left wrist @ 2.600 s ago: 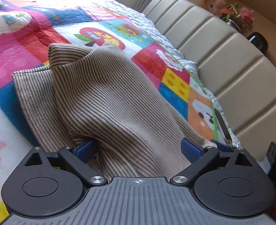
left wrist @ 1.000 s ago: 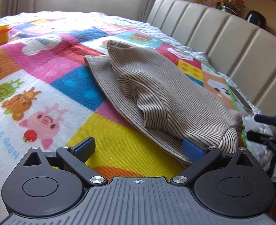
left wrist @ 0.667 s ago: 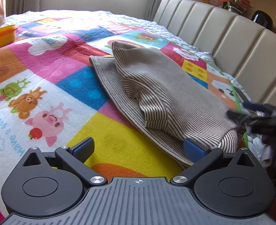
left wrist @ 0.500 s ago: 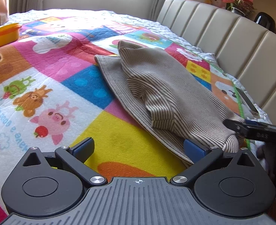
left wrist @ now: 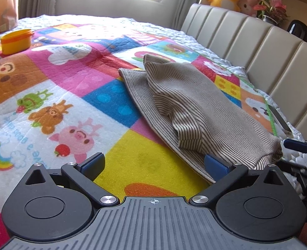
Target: Fold clothes
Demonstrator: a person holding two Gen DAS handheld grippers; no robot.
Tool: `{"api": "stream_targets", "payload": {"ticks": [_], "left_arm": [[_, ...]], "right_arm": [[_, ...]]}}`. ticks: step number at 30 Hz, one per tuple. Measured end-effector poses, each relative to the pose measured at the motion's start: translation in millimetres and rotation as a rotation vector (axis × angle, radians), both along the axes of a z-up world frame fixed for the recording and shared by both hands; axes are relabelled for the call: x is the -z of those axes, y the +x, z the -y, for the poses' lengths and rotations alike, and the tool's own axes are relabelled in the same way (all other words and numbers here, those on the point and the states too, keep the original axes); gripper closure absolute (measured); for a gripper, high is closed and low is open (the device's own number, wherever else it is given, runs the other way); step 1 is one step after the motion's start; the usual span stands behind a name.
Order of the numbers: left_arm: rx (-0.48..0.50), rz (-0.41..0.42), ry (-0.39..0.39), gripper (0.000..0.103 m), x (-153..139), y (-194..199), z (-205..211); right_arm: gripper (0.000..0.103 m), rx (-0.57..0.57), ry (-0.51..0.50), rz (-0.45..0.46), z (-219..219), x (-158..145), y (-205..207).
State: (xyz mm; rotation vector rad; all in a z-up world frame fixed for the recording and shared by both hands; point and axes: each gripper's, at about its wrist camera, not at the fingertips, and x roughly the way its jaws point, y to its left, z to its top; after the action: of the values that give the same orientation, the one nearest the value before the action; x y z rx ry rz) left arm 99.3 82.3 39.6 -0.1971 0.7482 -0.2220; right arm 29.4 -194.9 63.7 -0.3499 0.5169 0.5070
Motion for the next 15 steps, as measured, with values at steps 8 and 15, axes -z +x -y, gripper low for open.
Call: {"api": "stream_targets", "payload": {"ticks": [8,15], "left_arm": [[0.007,0.008,-0.042,0.0,-8,-6,-5],[0.182,0.12,0.028,0.0,-27,-29,49]], "right_arm": [[0.043,-0.169,-0.2,0.102,-44,20,-2],[0.023,-0.059,0.123,-0.04,25,-16,27]]}}
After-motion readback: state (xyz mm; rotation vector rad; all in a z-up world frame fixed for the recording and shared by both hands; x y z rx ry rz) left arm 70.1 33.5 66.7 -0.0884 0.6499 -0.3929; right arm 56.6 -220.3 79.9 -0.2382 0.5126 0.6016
